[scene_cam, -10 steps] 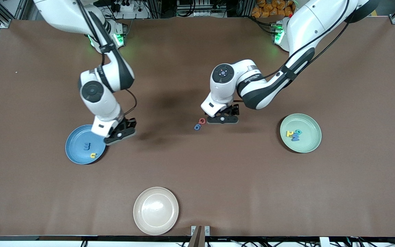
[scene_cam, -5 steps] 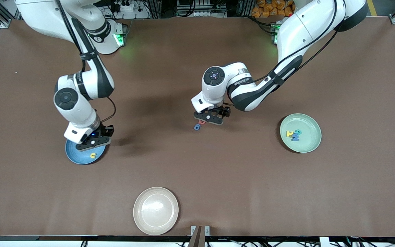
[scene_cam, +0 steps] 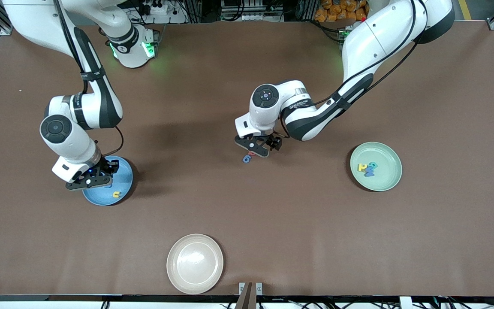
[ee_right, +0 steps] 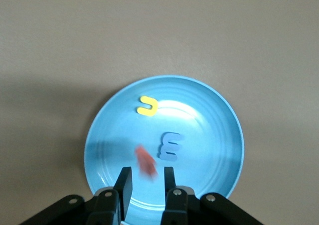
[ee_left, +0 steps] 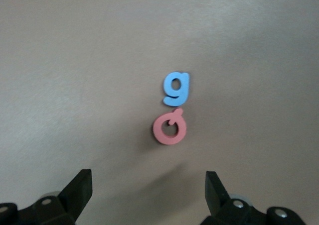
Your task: Sort upper and lower case letters into plates
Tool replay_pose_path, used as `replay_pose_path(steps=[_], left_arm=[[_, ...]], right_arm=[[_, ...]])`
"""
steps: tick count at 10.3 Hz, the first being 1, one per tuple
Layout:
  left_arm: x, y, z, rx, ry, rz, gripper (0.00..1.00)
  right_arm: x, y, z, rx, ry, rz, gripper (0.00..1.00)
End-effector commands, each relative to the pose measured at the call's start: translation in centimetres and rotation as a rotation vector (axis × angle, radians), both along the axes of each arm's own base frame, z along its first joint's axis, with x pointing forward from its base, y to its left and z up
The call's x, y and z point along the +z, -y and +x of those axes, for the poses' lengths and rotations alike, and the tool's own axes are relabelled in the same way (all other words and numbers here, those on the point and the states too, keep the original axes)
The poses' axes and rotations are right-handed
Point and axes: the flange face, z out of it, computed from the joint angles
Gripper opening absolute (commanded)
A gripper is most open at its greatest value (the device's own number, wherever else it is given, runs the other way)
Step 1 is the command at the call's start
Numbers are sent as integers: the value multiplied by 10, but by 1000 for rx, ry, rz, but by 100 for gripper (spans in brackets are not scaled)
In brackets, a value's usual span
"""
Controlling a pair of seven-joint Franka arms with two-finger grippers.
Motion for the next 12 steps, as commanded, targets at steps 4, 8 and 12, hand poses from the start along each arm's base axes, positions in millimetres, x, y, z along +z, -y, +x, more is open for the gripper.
replay_pose_path(steps=[4,8,12], left_arm=[[-14,9,12,-81,46,-9,100],[-23,16,12,-82,42,-20,100],[-27,20,10,-88,40,-22,94]], right_arm=[[6,11,-3,-25,-43,-14,100],[5,8,-4,-31,-45,-10,100],[11,-7,1,-8,-29,-3,100]])
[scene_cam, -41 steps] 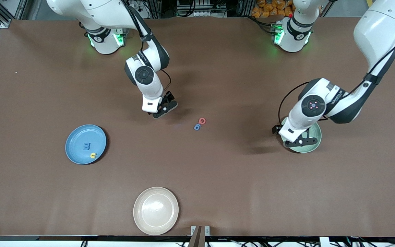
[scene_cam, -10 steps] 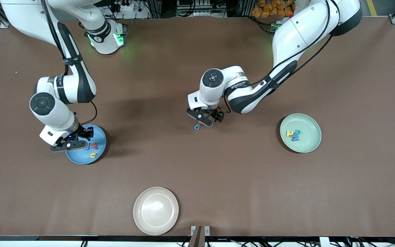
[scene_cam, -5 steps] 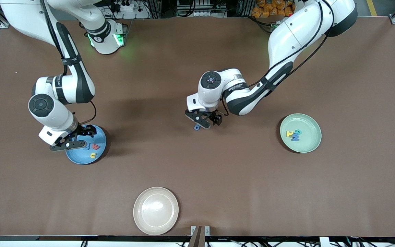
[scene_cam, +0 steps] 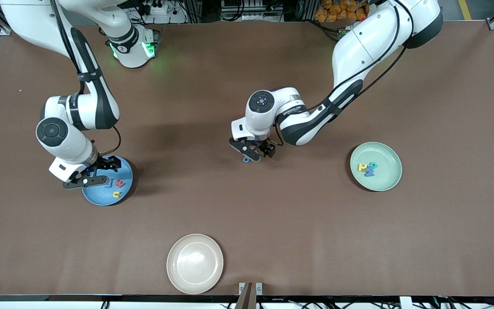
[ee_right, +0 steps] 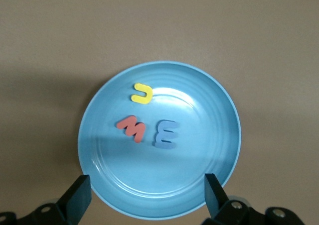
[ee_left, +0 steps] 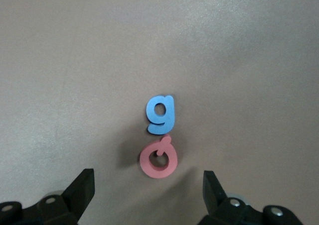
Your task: Sort upper and lower case letters into plates
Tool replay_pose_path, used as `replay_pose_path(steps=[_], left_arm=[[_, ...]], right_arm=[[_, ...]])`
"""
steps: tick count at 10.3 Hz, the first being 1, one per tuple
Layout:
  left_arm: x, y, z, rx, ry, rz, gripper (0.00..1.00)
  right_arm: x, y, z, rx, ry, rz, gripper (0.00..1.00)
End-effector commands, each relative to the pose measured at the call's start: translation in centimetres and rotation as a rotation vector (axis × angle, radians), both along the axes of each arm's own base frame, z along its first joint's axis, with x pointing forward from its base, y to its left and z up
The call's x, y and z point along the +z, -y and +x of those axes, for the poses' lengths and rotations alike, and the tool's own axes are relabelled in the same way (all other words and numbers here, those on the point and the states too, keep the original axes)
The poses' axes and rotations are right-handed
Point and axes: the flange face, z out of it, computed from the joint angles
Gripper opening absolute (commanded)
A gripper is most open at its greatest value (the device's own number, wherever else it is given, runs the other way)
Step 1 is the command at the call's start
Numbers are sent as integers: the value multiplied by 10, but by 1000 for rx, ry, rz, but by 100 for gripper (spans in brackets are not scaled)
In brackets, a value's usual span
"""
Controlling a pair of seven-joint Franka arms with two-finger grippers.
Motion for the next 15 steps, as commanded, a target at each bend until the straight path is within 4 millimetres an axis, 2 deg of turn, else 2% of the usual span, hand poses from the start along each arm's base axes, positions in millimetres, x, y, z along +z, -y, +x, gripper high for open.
replay_pose_path(steps=[1,3,4,6,10,12,15], left_arm=[[-3,5,3,-15,-1,-8,93],[-4,7,3,-17,1,-7,89],[-7,4,5,-12,1,-1,86],[-11,10,3,-19,14,13,83],[-12,11,1,-23,16,16,82],[-13,11,1,-28,17,18,79],[-13,11,1,-28,17,18,75]], right_arm=[[11,-9,1,3,7,2,100],[11,-13,0,5,-8,-2,100],[17,-18,6,10,-3,-3,100],[19,-32,8,14,-7,3,100],[16,-63,0,-4,-29,-2,100],[18,-79,-2,-13,-20,-1,100],[18,-83,5,-6,-11,-4,100]])
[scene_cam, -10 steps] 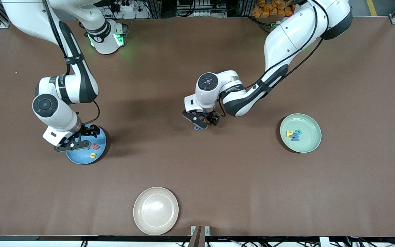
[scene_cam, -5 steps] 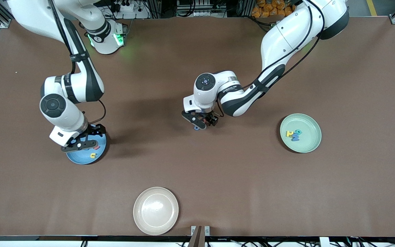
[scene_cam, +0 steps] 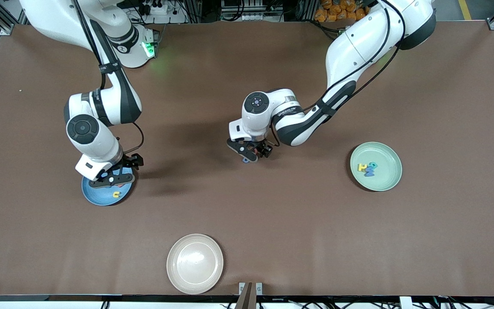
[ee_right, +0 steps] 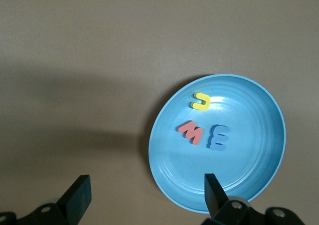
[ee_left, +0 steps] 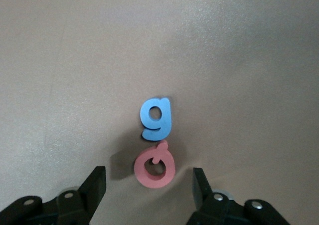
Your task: Sort upper and lower case letters into plates
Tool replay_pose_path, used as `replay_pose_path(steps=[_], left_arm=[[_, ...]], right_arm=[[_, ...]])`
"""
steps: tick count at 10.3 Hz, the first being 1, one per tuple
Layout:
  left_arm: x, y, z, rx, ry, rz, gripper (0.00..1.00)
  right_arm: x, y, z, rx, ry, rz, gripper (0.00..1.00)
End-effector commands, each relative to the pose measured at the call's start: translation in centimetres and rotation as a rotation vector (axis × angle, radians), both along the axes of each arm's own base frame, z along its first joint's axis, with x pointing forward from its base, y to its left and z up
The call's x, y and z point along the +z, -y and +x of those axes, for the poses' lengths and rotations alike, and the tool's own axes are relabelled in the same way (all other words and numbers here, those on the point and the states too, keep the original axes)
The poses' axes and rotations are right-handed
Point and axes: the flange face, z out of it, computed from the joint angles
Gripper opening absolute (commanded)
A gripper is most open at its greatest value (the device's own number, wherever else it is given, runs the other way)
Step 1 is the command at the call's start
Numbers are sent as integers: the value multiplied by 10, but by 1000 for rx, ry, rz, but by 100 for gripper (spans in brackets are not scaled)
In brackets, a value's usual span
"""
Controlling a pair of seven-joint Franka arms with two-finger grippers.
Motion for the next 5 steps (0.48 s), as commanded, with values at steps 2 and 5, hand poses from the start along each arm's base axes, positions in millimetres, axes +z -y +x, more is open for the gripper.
replay_pose_path(steps=[2,5], left_arm=[[0,4,4,-15,4,-8,75],[-3,4,6,-11,0,-11,75]], right_arm=[[3,-10,4,-2,3,0,100],[1,-16,5,-4,4,-2,100]])
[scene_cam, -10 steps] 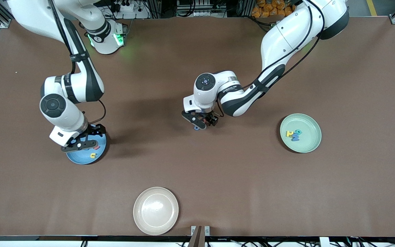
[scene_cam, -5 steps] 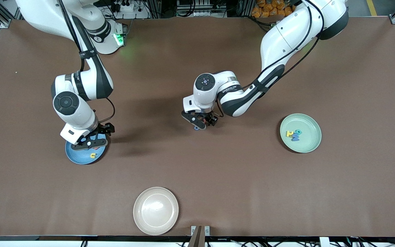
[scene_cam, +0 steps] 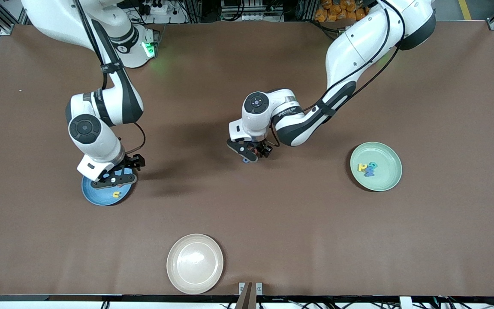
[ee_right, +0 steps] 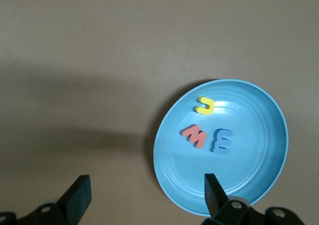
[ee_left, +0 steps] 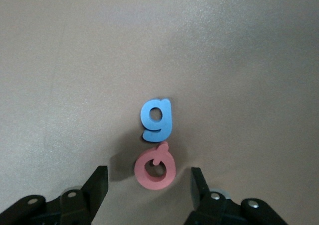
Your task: Sort upper and lower case letters into plates
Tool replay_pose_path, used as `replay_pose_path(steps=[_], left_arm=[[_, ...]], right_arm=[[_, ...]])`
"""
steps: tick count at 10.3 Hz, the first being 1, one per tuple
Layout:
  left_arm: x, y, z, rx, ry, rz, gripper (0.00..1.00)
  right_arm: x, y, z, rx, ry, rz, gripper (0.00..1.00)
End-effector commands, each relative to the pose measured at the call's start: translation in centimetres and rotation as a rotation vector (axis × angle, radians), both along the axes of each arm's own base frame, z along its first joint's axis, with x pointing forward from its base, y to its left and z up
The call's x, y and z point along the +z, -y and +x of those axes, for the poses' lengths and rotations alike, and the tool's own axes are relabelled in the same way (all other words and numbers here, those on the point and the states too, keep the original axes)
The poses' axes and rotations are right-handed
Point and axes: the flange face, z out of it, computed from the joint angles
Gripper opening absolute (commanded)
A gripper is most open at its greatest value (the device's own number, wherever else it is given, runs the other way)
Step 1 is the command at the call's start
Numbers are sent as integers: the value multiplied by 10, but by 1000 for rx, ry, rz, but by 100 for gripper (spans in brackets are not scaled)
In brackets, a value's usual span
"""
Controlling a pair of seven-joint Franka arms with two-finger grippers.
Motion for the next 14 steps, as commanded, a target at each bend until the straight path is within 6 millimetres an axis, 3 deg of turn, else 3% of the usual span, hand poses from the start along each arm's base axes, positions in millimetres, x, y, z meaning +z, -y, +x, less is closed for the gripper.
replay_pose_path(steps=[1,6,8,10,11,14], left_arm=[[-2,5,4,-15,1,-10,75],[-7,4,4,-13,-6,-8,69],[-7,4,4,-11,-7,-8,48],[-4,3,6,16,-11,-13,7],[1,-3,14,33,-4,-16,0],[14,-20,25,91,-33,12,0]], right_arm=[[1,-13,3,-18,3,-2,100],[0,-20,8,-30,13,-3,100],[2,-23,9,-25,15,-3,100],[4,-25,13,-27,10,-7,100],[5,-25,14,-28,10,-7,100],[5,-25,13,-28,9,-8,100]])
